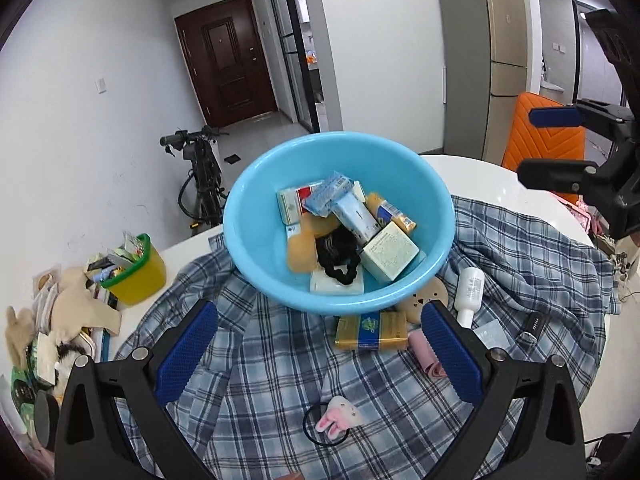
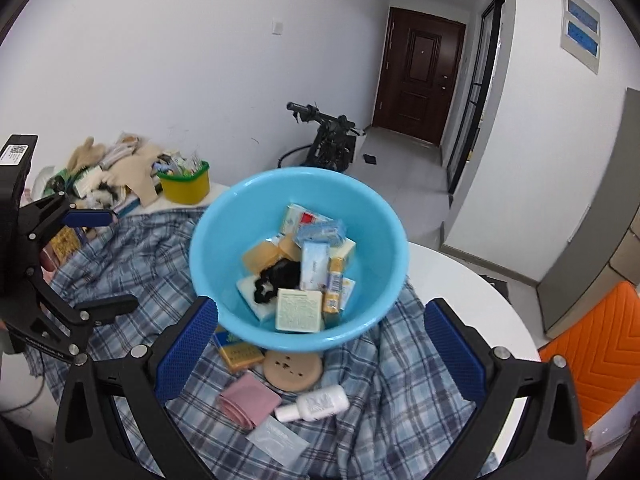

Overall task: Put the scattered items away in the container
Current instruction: 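Move both tools toward the scattered items beside the blue basin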

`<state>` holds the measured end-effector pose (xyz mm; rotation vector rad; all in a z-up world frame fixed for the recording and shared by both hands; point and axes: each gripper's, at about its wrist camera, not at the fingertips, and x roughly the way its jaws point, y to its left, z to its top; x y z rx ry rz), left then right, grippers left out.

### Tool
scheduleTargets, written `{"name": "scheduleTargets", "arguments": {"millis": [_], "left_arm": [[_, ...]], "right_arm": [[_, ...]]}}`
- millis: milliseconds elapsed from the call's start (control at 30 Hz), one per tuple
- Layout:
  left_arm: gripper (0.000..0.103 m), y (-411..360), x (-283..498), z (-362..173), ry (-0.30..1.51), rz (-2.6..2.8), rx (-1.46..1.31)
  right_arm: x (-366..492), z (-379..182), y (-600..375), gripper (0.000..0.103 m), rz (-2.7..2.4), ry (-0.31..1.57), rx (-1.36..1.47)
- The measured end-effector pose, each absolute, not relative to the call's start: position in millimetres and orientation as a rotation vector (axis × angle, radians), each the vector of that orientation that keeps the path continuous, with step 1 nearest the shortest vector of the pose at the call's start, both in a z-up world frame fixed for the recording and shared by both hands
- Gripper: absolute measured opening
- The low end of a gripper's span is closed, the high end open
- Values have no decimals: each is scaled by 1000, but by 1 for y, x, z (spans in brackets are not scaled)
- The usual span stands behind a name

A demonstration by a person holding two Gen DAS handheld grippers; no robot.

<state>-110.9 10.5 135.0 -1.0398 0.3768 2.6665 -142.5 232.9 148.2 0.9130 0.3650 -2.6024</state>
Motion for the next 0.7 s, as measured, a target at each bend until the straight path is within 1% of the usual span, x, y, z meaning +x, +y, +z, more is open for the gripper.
{"name": "scheduleTargets", "arguments": {"millis": [133,433,700], "left_arm": [[103,9,-113,129,331,2669,-1062],[103,10,-111,117,303,2690,-1091],[103,12,-91,101,264,2700,-1094]], "right_arm": [[-142,140,234,103,-2590,349,937],[-142,113,234,103,-2561,318,1008],[-114,88,231,103,-2562,297,1027]]}}
